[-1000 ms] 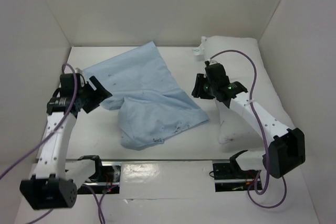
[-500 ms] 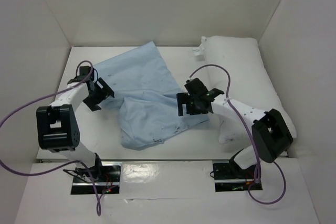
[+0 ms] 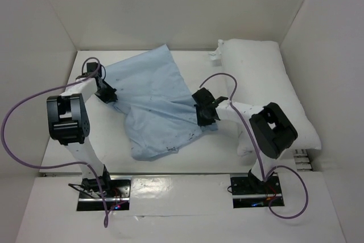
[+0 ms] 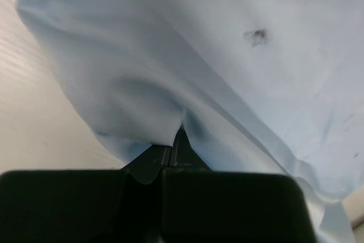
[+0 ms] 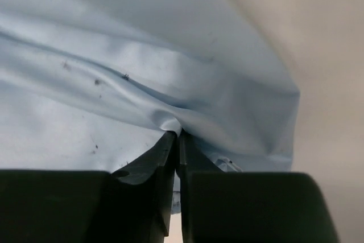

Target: Put the pillow into the pillowcase

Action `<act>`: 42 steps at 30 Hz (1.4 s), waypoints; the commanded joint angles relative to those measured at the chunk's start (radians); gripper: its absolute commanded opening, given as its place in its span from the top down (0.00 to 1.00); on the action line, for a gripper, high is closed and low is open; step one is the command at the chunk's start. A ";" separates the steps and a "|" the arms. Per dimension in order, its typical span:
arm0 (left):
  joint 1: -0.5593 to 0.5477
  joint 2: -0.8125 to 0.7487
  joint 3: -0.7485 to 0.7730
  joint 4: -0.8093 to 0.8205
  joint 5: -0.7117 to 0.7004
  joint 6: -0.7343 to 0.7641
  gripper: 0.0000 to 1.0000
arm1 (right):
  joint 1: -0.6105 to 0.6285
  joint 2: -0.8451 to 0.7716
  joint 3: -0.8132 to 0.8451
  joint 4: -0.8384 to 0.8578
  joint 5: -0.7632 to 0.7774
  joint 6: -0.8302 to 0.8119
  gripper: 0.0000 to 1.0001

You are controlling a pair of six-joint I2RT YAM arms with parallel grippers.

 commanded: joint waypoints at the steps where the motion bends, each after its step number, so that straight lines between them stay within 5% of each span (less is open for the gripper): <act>1: 0.037 0.010 0.096 0.003 -0.062 -0.025 1.00 | 0.009 0.102 0.064 0.079 0.030 -0.011 0.91; 3: 0.066 0.045 0.138 -0.025 -0.073 -0.025 1.00 | -0.004 0.180 0.102 0.106 0.039 -0.020 1.00; 12: 0.110 0.069 0.335 -0.083 -0.164 0.036 1.00 | -0.033 0.482 0.648 -0.018 0.191 -0.178 1.00; 14: 0.110 0.041 0.378 -0.114 -0.115 0.082 0.87 | -0.033 0.496 0.760 -0.067 0.200 -0.203 0.99; 15: 0.110 0.021 0.378 -0.124 -0.103 0.083 0.77 | -0.033 0.478 0.761 -0.079 0.176 -0.203 0.74; 17: 0.074 -0.033 0.354 -0.125 -0.093 0.110 0.47 | -0.033 0.371 0.742 -0.079 0.144 -0.203 0.45; 19: 0.016 -0.133 0.326 -0.125 -0.113 0.147 0.27 | -0.033 0.277 0.658 -0.061 0.131 -0.191 0.23; 21: -0.073 -0.227 0.288 -0.135 -0.180 0.190 0.12 | -0.033 0.130 0.557 -0.061 0.142 -0.159 0.13; 28: -0.380 -0.368 0.113 -0.132 -0.152 0.326 0.27 | -0.085 -0.223 0.364 -0.157 0.254 -0.128 0.09; 33: -0.613 -0.264 0.102 -0.166 -0.245 0.348 0.26 | -0.198 -0.439 0.287 -0.204 0.256 -0.128 0.06; 42: -0.917 0.008 0.231 -0.209 -0.403 0.380 0.20 | -0.370 -0.553 0.201 -0.225 0.160 -0.128 0.05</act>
